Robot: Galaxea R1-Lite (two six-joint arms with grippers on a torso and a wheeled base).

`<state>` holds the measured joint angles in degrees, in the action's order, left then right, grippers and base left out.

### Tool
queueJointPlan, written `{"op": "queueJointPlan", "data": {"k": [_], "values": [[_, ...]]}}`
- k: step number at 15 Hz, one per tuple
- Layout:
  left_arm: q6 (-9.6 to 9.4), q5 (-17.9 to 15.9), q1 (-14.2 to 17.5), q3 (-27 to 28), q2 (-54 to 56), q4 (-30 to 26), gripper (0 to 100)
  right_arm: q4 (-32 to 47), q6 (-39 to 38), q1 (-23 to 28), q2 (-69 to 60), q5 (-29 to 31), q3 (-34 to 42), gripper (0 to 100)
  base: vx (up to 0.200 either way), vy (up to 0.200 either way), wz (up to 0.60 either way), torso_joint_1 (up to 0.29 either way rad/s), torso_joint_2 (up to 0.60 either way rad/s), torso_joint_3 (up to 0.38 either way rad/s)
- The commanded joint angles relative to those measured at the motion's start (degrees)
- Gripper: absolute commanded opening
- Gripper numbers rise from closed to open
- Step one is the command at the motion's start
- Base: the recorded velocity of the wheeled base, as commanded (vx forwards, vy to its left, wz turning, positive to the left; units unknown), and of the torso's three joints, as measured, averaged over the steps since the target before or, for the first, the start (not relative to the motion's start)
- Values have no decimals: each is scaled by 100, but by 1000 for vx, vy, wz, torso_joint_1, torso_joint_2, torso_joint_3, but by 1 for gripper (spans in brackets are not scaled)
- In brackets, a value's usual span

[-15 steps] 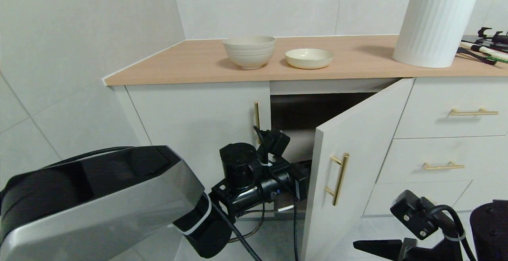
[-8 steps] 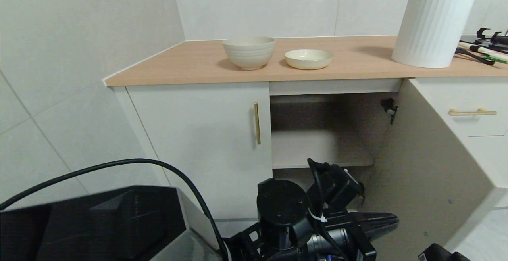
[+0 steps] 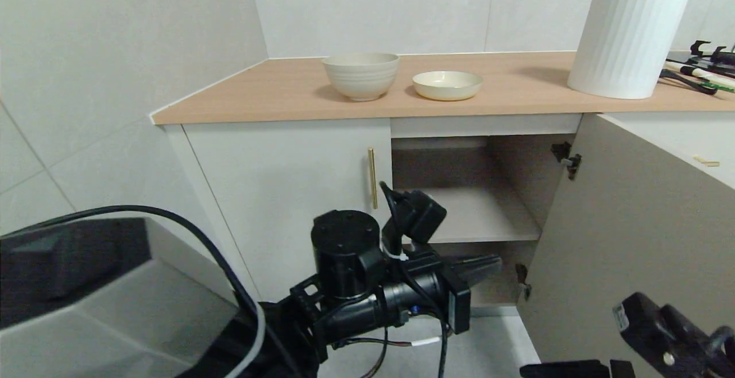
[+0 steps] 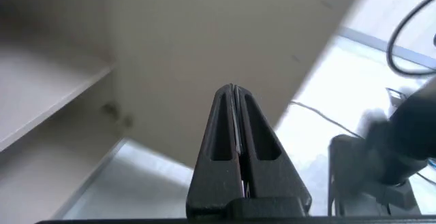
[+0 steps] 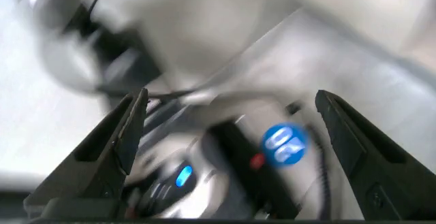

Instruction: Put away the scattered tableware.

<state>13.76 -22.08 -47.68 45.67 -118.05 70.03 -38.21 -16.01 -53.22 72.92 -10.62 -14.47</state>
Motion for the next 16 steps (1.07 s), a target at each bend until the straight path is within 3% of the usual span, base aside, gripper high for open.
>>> {"op": "queueJointPlan", "data": {"k": [1,4,6,8,11,12,16], "values": [[-5,2,619,-365,1135,-675,0,-11,1,497,117,51,-320,100,0,0,0,0,0,0],[-67,2,1445,-594,2471,-2143,0,32,1,796,187,640,-847,100,0,0,0,0,0,0],[-322,2,1920,-673,3095,-3013,0,32,1,805,319,851,-1155,100,0,0,0,0,0,0],[-506,10,2360,-822,3737,-3576,0,147,19,884,433,1018,-1568,100,0,0,0,0,0,0],[-489,54,2931,-972,4519,-4261,0,867,27,1121,767,1000,-2490,100,0,0,0,0,0,0],[-489,116,3054,-1007,4660,-4463,100,1026,27,1209,925,983,-2798,100,0,0,0,0,0,0],[-489,257,3309,-1007,4704,-4595,100,2045,-43,1323,1215,983,-3730,100,0,0,0,0,0,0]]}}
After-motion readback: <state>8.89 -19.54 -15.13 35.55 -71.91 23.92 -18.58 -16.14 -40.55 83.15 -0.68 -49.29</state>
